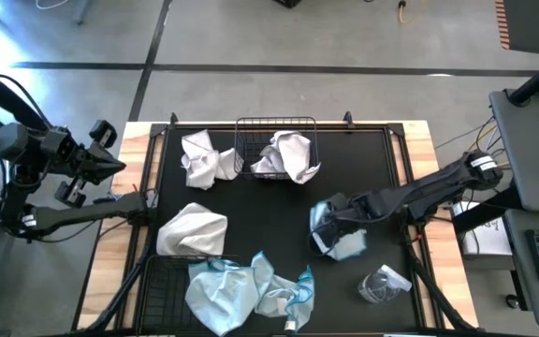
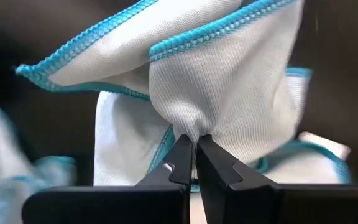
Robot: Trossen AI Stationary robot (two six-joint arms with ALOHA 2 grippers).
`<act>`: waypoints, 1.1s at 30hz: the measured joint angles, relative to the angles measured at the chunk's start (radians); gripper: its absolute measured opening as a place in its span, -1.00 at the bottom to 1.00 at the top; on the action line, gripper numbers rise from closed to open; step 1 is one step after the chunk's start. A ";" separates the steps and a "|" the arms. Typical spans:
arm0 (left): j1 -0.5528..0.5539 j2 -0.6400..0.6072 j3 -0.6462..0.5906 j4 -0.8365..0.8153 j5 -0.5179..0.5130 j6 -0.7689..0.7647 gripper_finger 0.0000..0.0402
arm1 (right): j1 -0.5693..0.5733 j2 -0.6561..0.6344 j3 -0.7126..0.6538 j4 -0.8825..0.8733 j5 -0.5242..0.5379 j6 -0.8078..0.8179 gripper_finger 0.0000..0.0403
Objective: Sort microfiber towel by color & place in baskets
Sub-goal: Put the right blue microfiber cloth into the bottom wire basket
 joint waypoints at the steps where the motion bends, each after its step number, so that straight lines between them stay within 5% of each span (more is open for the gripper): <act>1: 0.000 0.000 0.000 0.000 0.000 0.000 -1.00 | 0.000 -0.010 0.023 0.004 0.019 -0.015 -0.95; 9: 0.000 0.000 0.000 0.000 0.000 0.000 -1.00 | 0.000 -0.034 0.234 0.005 0.145 -0.164 -0.95; 21: 0.000 0.000 0.000 -0.005 0.000 -0.007 -1.00 | 0.000 0.029 0.510 0.127 0.195 -0.427 -0.95; 33: 0.000 -0.012 0.000 -0.034 0.008 -0.011 -1.00 | 0.000 0.074 0.554 0.365 0.176 -0.540 -0.95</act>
